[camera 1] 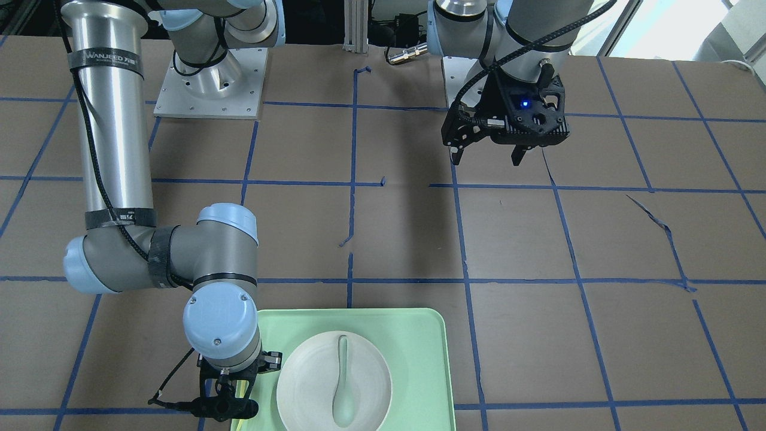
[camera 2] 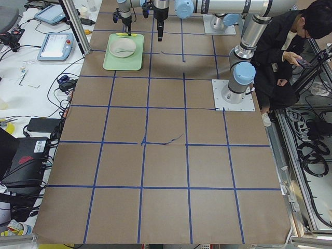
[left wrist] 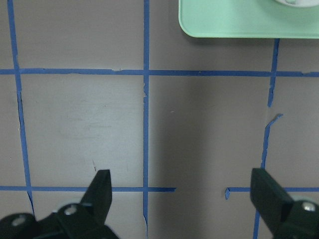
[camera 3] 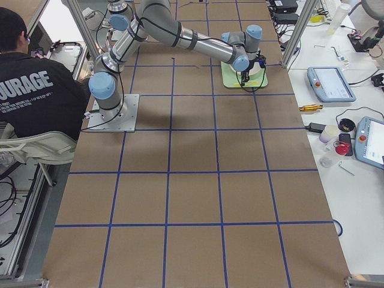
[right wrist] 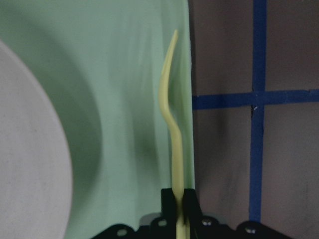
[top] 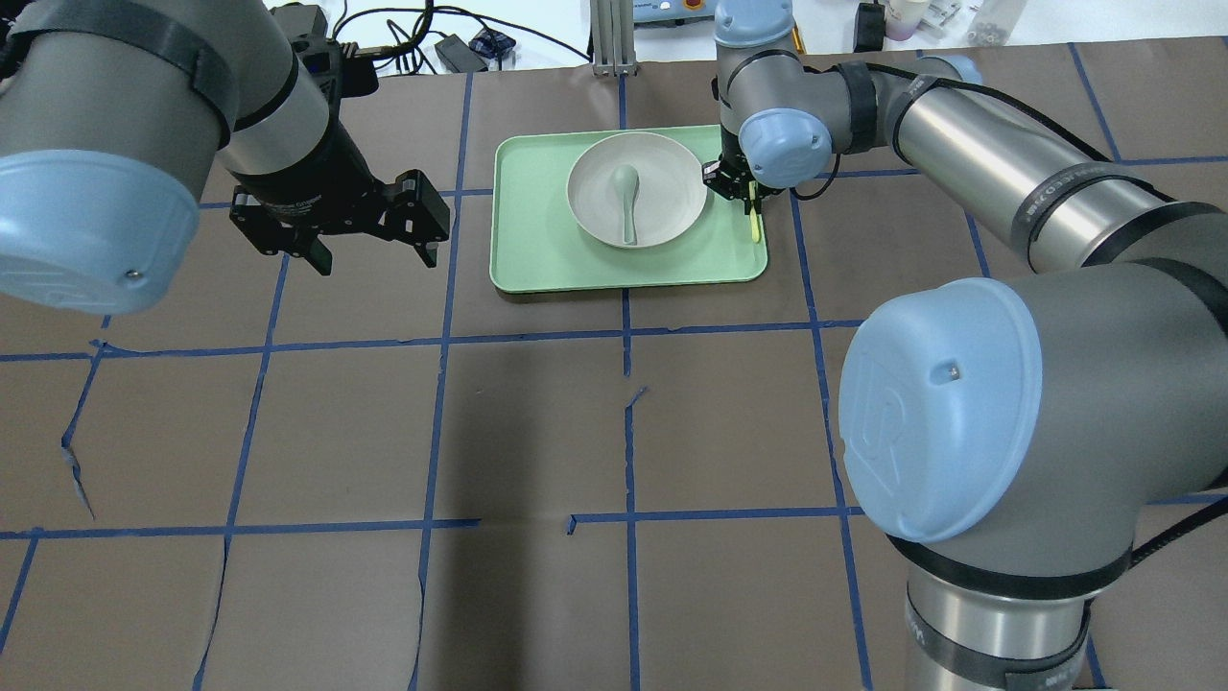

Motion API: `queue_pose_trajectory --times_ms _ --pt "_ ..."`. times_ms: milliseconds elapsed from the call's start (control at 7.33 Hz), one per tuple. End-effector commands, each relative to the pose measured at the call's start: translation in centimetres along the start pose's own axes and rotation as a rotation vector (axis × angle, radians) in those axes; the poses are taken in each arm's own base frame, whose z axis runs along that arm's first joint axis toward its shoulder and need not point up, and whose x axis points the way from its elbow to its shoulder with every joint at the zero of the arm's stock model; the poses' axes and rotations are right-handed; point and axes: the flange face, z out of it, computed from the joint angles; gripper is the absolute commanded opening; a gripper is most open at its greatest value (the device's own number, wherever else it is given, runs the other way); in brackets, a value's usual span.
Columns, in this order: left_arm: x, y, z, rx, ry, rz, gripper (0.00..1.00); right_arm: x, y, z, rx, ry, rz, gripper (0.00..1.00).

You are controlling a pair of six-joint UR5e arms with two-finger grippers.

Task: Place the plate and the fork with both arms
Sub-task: 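Carry the fork beside the plate and set it on the tray, then open the right gripper and raise it away from the tray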

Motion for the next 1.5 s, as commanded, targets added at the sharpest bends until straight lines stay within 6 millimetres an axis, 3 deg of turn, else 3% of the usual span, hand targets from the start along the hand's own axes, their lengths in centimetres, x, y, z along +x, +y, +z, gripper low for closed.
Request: queue_pose_trajectory --times_ms 0,136,273,409,545,682,818,1091,1227,1364 --pt "0.0 0.0 0.0 0.000 0.000 0.000 1.00 -1.3 0.5 -0.1 0.000 -0.003 0.001 0.16" --pt "0.0 0.0 -0.1 0.001 0.000 0.001 1.00 -1.9 1.0 0.3 -0.002 -0.004 -0.007 0.77" --pt "0.0 0.0 0.0 0.000 0.000 0.001 1.00 -1.9 1.6 0.4 -0.012 -0.016 -0.017 1.00" --pt "0.0 0.0 0.0 0.000 0.000 0.000 1.00 -1.5 2.0 -2.8 0.024 -0.025 -0.019 1.00" --pt "0.0 0.0 0.0 0.000 0.000 0.000 1.00 -0.7 2.8 -7.3 0.075 -0.033 -0.034 1.00" --pt "0.0 0.0 -0.1 0.001 0.000 0.001 1.00 0.0 4.2 -9.8 0.071 -0.032 -0.046 1.00" --pt "0.0 0.0 -0.1 0.001 0.000 0.001 1.00 1.1 6.7 -13.0 0.048 -0.027 -0.048 1.00" --pt "0.0 0.1 -0.1 0.001 -0.001 0.009 1.00 4.8 13.7 -22.3 0.124 -0.038 -0.021 1.00" --pt "0.0 0.1 0.0 0.000 -0.002 0.007 1.00 6.4 17.3 -25.7 0.127 -0.035 -0.015 1.00" --pt "0.0 0.1 -0.1 0.000 -0.003 0.007 1.00 7.1 20.0 -27.1 0.046 -0.026 -0.014 1.00"
